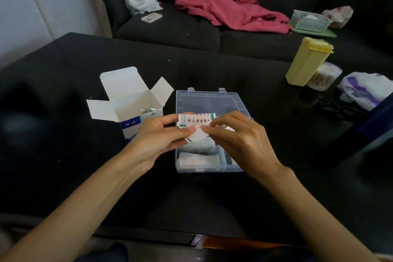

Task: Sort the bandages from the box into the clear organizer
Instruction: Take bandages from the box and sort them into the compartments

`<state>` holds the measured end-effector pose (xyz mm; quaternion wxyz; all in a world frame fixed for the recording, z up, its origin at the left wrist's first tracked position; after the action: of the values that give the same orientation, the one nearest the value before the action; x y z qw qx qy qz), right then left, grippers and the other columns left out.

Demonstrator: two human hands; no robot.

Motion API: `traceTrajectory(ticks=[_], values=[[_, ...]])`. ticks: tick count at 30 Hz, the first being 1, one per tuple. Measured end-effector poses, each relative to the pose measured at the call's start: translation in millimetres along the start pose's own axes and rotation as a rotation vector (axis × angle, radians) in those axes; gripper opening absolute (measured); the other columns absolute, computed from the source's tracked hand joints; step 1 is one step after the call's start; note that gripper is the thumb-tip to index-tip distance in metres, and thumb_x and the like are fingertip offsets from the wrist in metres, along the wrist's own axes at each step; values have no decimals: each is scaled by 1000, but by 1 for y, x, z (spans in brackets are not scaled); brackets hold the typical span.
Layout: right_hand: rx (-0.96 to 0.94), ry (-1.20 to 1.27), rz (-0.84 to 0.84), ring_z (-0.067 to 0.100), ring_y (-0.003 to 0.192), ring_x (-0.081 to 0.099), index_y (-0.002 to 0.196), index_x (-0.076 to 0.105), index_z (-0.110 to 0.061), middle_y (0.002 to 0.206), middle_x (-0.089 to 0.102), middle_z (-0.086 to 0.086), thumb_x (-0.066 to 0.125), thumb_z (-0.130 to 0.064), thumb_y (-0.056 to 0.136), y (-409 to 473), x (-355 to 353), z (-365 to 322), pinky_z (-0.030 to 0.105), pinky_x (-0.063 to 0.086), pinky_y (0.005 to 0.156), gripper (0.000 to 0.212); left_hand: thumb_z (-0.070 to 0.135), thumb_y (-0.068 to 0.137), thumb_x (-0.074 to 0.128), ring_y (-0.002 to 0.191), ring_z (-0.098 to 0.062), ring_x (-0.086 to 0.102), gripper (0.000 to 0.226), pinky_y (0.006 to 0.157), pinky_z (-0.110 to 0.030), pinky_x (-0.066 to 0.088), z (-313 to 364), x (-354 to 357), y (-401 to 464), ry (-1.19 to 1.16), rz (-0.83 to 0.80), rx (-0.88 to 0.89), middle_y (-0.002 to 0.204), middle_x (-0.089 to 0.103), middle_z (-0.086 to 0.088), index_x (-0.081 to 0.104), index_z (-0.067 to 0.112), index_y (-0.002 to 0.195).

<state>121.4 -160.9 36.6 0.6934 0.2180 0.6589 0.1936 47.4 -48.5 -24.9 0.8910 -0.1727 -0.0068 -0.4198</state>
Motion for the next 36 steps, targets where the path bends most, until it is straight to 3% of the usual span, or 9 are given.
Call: traceTrajectory(ticks=[5, 11, 14, 17, 19, 22, 29, 36], values=[[6, 48, 13, 23, 95, 64, 100, 72, -17, 103, 69, 7, 56, -29, 85, 0, -2, 0, 30, 53, 73, 25, 7, 78, 70, 86, -10, 71, 25, 66, -19, 57, 1, -3, 1, 18, 9, 17, 91, 74, 2, 69, 21, 98], [-12, -17, 0, 24, 103, 60, 113, 67, -18, 112, 65, 9, 58, -29, 86, -2, 1, 2, 33, 53, 79, 31, 7, 80, 69, 84, -9, 71, 25, 65, -19, 57, 4, -11, 2, 10, 58, 44, 90, 75, 0, 70, 15, 103], [68, 75, 86, 17, 97, 61, 114, 67, -16, 105, 66, 6, 59, -22, 87, -3, -9, 12, 25, 52, 78, 28, 7, 79, 70, 84, -9, 71, 28, 65, -19, 57, 8, -17, 2, 8, 98, 57, 92, 74, 0, 69, 14, 107], [539, 630, 175, 7, 83, 66, 106, 68, -20, 91, 68, -10, 64, -20, 83, -8, -17, 48, 16, 53, 71, 23, 7, 80, 70, 87, -10, 70, 34, 65, -17, 56, 11, -23, 2, 15, 139, 74, 98, 73, -1, 67, 12, 114], [948, 1063, 74, 4, 77, 69, 98, 69, -21, 84, 71, -10, 68, -17, 78, -24, 7, 65, 16, 54, 63, 20, 7, 80, 70, 88, -11, 70, 35, 65, -17, 56, 12, -27, 2, 6, 173, 83, 100, 72, -1, 66, 12, 115], [1184, 1270, -104, 4, 70, 69, 91, 72, -18, 78, 73, -6, 71, -14, 75, -42, 30, 70, 16, 52, 58, 16, 8, 80, 70, 89, -11, 69, 37, 64, -18, 57, 13, -32, 2, -1, 210, 78, 101, 72, -1, 65, 14, 116], [1228, 1298, -144, 10, 82, 67, 89, 72, -22, 85, 72, -5, 71, -13, 78, -48, 37, 74, 20, 54, 64, 15, 7, 81, 69, 87, -11, 68, 36, 61, -17, 56, 13, -35, 1, -28, 230, 69, 99, 72, 1, 65, 14, 116], [1079, 1179, -273, 11, 83, 66, 90, 71, -29, 91, 67, -10, 69, -9, 78, -40, 39, 62, 19, 55, 62, 23, 8, 81, 69, 88, -12, 67, 38, 60, -18, 56, 14, -40, 1, -22, 256, 59, 100, 71, 2, 64, 16, 118]])
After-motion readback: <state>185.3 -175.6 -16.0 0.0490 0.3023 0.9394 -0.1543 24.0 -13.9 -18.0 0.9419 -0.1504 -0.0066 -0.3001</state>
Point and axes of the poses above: each hand's wrist, its own y-axis towards the middle knuckle, its own x-axis out of the palm, z = x × y, the point moved 9 cm from there along y, towards the middle knuckle
